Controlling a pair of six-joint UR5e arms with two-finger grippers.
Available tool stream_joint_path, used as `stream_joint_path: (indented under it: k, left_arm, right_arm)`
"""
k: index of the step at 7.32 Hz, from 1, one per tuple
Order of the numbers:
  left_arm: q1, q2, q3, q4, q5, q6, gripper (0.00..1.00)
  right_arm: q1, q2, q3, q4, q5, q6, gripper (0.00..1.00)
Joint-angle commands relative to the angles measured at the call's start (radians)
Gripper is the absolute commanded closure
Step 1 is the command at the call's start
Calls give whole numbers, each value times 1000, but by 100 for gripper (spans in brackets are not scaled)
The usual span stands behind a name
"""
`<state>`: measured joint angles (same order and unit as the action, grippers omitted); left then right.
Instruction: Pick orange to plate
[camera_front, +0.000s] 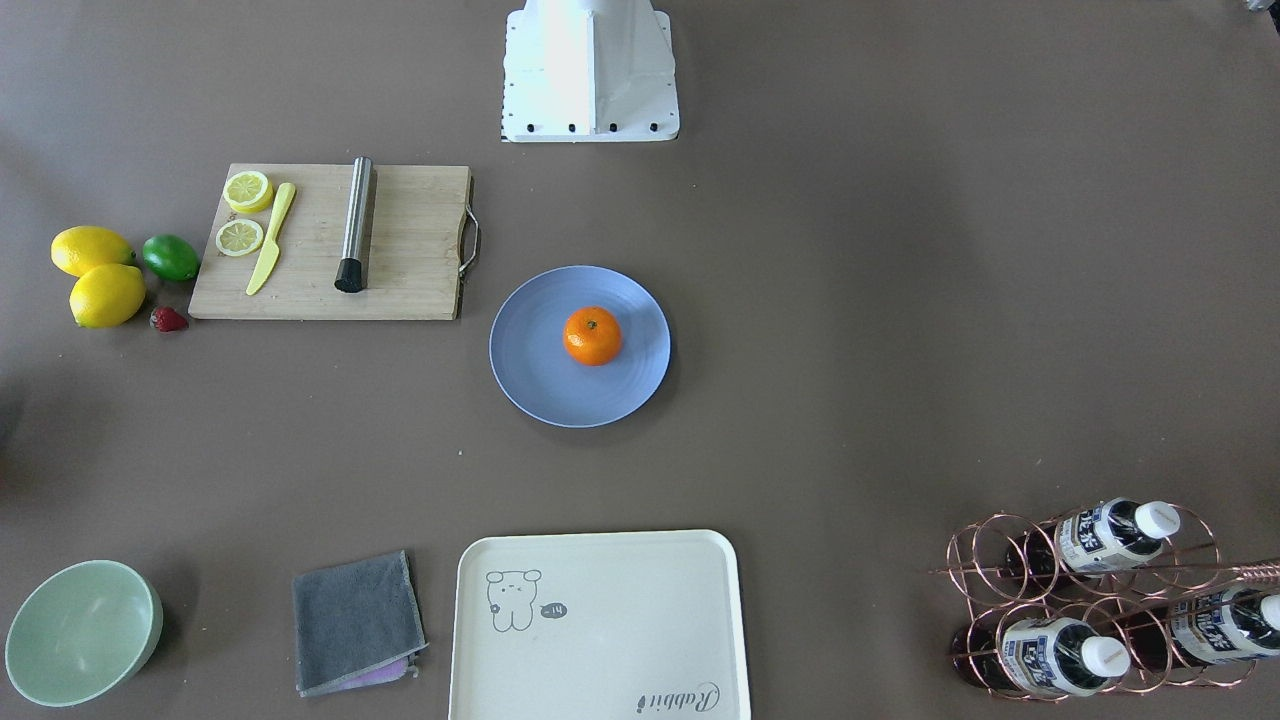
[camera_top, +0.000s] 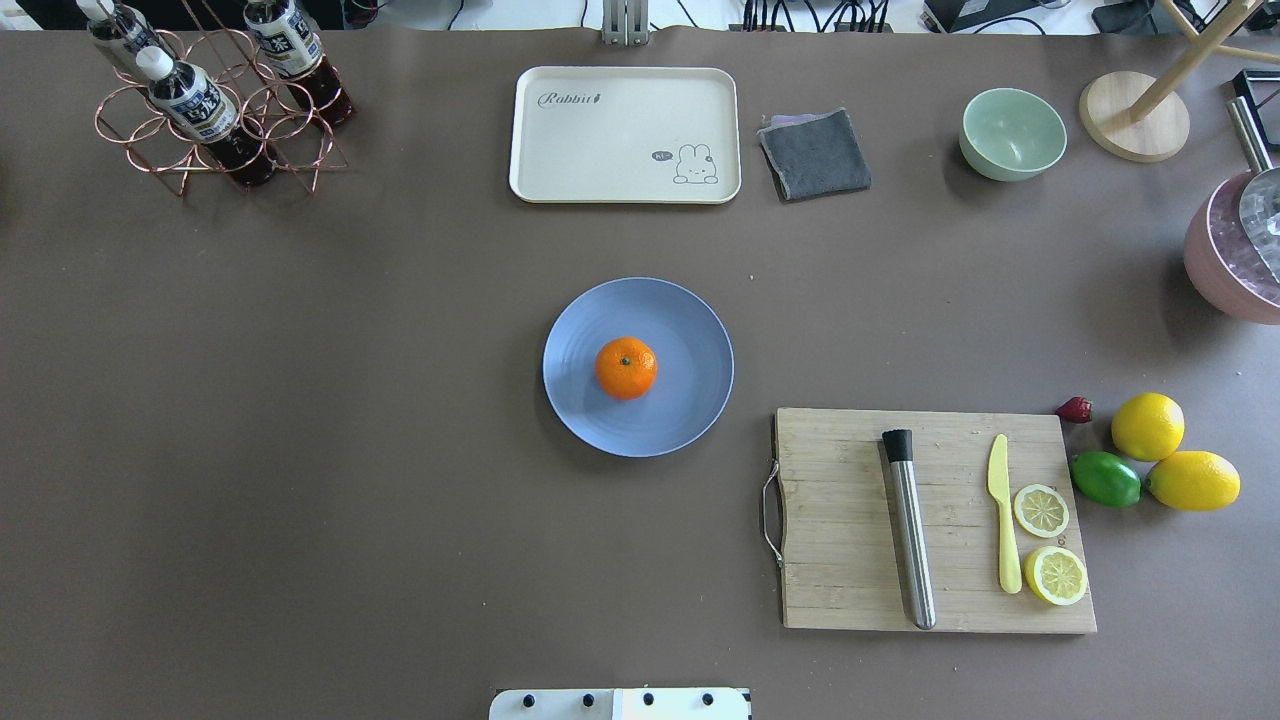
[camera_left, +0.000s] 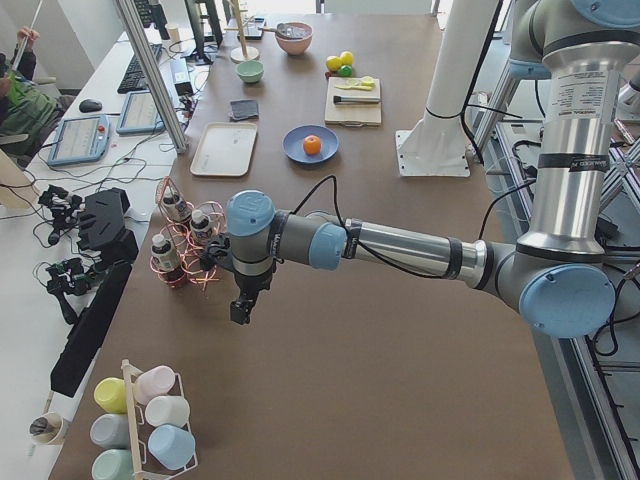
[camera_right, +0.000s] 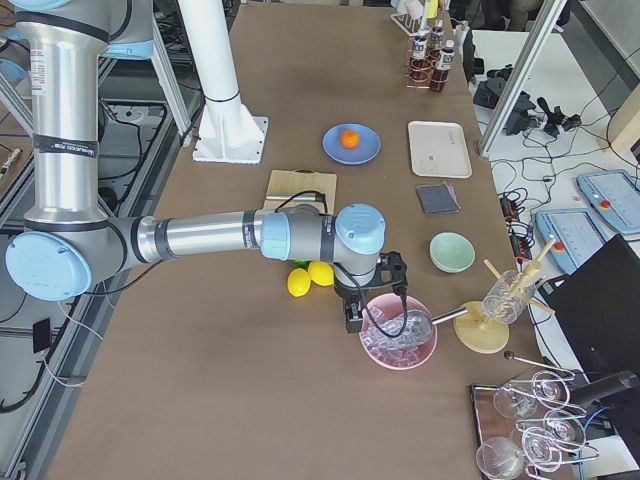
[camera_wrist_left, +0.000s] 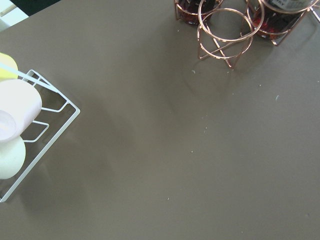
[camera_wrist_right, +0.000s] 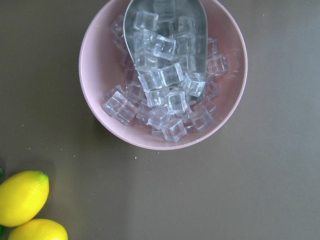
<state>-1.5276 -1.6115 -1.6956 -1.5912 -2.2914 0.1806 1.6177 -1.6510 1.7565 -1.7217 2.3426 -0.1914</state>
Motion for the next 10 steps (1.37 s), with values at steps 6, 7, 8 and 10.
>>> stream_joint_path:
  k: [6,7,8,10]
  left_arm:
    - [-3,51,4,22,-2,-1,2]
    - [-3,48,2,22,-2,-1,2]
    - [-5,45,-1,20,-2,-1,2]
    - [-5,41,-1,16,0,-3,2]
  right_arm:
    - [44,-9,-5,-1,12,21,0]
    - [44,-9,-5,-1,12,20,0]
    - [44,-9,-5,-1,14,21,0]
    - [44,-9,-3,-1,21,21,0]
